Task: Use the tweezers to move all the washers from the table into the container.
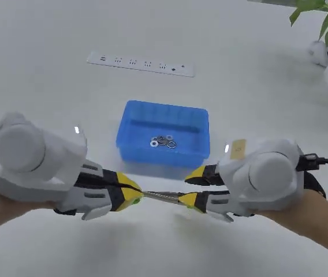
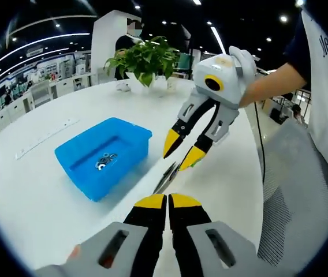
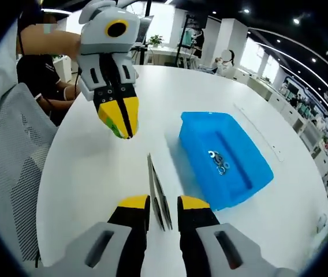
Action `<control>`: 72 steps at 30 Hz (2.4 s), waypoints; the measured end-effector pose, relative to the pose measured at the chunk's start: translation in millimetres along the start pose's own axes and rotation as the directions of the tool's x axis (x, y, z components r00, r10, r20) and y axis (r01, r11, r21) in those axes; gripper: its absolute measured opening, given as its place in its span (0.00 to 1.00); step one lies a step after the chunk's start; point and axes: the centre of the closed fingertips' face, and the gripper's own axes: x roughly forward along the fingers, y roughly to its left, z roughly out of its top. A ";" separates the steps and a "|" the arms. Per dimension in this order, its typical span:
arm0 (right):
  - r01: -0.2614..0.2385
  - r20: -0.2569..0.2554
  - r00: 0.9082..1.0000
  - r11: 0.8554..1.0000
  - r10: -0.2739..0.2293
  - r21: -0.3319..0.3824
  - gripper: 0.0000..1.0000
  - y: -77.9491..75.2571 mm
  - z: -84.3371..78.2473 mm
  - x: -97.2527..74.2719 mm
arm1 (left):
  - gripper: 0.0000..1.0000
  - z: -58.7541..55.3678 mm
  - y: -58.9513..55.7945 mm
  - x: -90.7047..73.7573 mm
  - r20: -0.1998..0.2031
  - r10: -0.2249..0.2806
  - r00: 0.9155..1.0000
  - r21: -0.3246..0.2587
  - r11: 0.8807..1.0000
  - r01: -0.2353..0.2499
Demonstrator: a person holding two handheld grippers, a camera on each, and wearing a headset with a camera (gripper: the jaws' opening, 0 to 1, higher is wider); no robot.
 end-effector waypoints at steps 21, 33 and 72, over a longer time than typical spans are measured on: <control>0.361 0.139 0.911 0.913 -0.389 0.188 0.99 -7.9 -8.5 -112.1 | 1.00 41.8 -3.2 -50.0 0.074 0.209 0.975 0.047 0.976 -0.212; 0.281 0.154 0.944 0.955 -0.293 0.096 1.00 18.0 13.3 -107.8 | 1.00 38.3 -33.9 -64.3 0.012 0.129 0.992 0.160 0.979 -0.129; 0.244 0.067 0.966 0.966 -0.251 0.089 1.00 19.1 -1.0 -108.7 | 0.99 11.9 -29.5 -84.7 -0.078 0.155 0.985 0.154 0.978 -0.141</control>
